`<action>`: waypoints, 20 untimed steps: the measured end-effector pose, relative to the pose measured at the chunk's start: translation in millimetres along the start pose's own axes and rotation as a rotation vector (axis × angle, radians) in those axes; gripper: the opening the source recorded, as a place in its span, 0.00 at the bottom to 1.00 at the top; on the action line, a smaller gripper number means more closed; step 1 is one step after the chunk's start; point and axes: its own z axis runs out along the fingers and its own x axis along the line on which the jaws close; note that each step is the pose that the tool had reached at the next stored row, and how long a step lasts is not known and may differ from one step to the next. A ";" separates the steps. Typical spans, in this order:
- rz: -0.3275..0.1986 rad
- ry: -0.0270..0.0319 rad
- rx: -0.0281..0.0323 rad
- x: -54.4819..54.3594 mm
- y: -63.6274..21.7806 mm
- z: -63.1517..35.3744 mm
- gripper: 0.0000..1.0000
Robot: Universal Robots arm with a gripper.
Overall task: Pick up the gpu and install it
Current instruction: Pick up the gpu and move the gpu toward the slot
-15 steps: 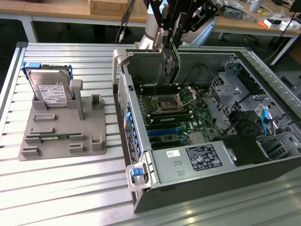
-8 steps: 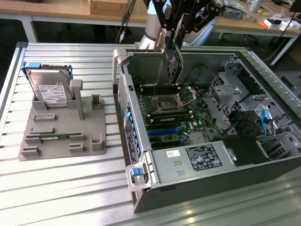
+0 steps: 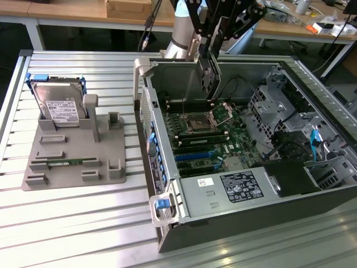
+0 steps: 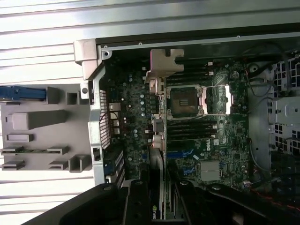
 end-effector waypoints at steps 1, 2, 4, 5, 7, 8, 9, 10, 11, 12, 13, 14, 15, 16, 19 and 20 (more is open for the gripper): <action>0.000 0.0006 0.0001 -1.0 0.1 0.1 0.25; 0.000 0.0008 0.0001 -1.5 0.1 0.1 0.25; 0.000 0.0013 0.0001 -2.8 0.2 0.3 0.25; 0.000 0.0018 0.0002 -3.7 0.3 0.4 0.25; 0.000 0.0021 0.0002 -4.5 0.3 0.5 0.25; 0.000 0.0025 0.0002 -5.5 0.4 0.6 0.25; 0.000 0.0030 0.0002 -6.7 0.5 0.6 0.25; 0.000 0.0034 0.0003 -7.6 0.6 0.7 0.25; 0.000 0.0037 0.0003 -8.4 0.6 0.7 0.25; 0.000 0.0062 0.0004 -15.1 1.1 1.1 0.25; 0.000 0.0063 0.0005 -15.4 1.1 1.1 0.25; 0.000 0.0064 0.0005 -15.5 1.2 1.1 0.25; 0.000 0.0064 0.0005 -15.8 1.2 1.1 0.25; 0.000 0.0065 0.0005 -16.1 1.2 1.2 0.25; 0.000 0.0070 0.0005 -17.5 1.3 1.6 0.25; 0.000 0.0072 0.0005 -17.9 1.3 1.8 0.25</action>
